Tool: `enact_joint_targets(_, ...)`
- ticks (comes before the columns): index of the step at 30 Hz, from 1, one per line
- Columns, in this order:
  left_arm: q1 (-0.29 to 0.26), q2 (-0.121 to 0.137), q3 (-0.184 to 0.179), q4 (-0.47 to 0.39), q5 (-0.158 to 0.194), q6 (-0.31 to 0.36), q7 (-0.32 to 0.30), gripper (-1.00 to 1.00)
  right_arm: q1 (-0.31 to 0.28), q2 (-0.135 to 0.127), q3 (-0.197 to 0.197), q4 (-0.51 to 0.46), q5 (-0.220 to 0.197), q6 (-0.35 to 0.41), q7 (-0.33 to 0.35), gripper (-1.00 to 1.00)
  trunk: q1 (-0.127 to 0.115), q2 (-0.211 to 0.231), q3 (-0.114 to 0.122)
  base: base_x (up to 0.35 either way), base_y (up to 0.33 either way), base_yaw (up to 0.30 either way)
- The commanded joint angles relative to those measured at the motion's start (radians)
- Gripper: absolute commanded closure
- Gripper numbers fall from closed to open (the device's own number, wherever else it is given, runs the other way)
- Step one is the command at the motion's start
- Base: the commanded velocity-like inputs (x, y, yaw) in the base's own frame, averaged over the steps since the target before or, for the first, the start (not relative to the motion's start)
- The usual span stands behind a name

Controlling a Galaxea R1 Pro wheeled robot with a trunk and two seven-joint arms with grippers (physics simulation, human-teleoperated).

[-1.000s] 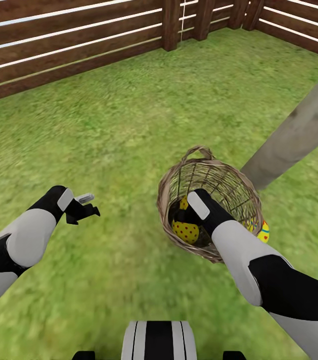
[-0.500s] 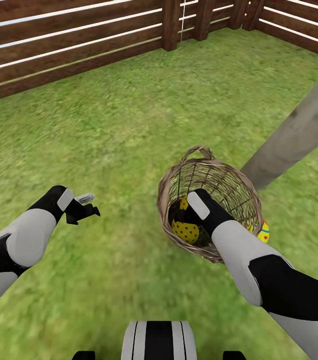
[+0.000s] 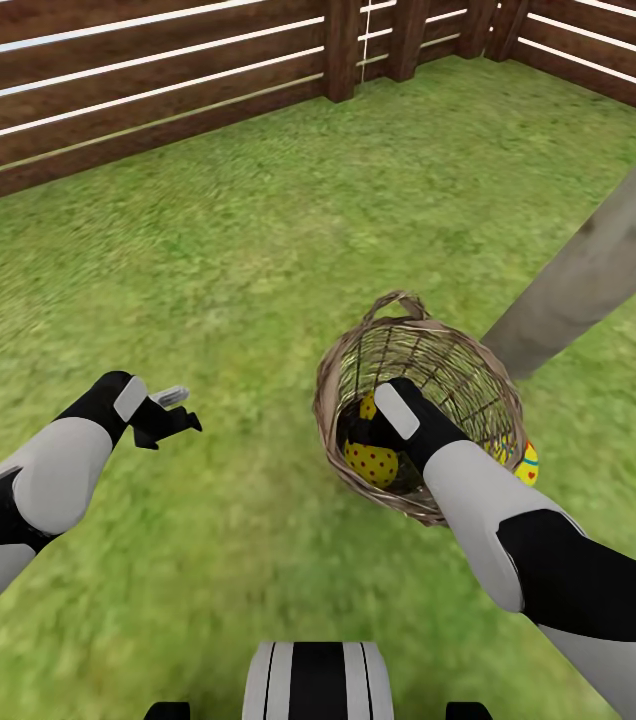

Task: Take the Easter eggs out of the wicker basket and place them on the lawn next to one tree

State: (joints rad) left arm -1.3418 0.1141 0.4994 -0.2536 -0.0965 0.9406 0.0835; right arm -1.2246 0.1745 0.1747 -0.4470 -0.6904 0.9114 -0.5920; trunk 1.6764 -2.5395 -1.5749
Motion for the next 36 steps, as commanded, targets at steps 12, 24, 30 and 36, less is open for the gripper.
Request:
enact_joint_targets(12,0.000,-0.001,0.008,0.016,-0.006,0.003,-0.002,-1.00,0.000,0.000,0.005,0.019,0.013,0.010,-0.011,1.00,-0.003,0.001,0.022,0.000,0.000,0.000)
enact_joint_targets(24,0.000,-0.001,0.008,0.025,-0.005,0.000,-0.004,-1.00,0.000,0.000,0.005,0.043,0.015,0.009,-0.011,1.00,-0.008,0.004,0.069,0.000,0.000,0.000)
enact_joint_targets(30,0.000,-0.001,0.008,0.025,-0.006,0.000,-0.002,-1.00,0.001,0.000,0.005,0.045,0.016,0.008,-0.011,1.00,-0.011,0.005,0.092,0.000,0.000,0.000)
enact_joint_targets(36,0.000,-0.001,0.008,0.026,-0.005,-0.001,-0.002,-1.00,0.001,0.000,0.005,0.045,0.016,0.007,-0.011,1.00,-0.013,0.007,0.115,-0.138,-0.028,0.000)
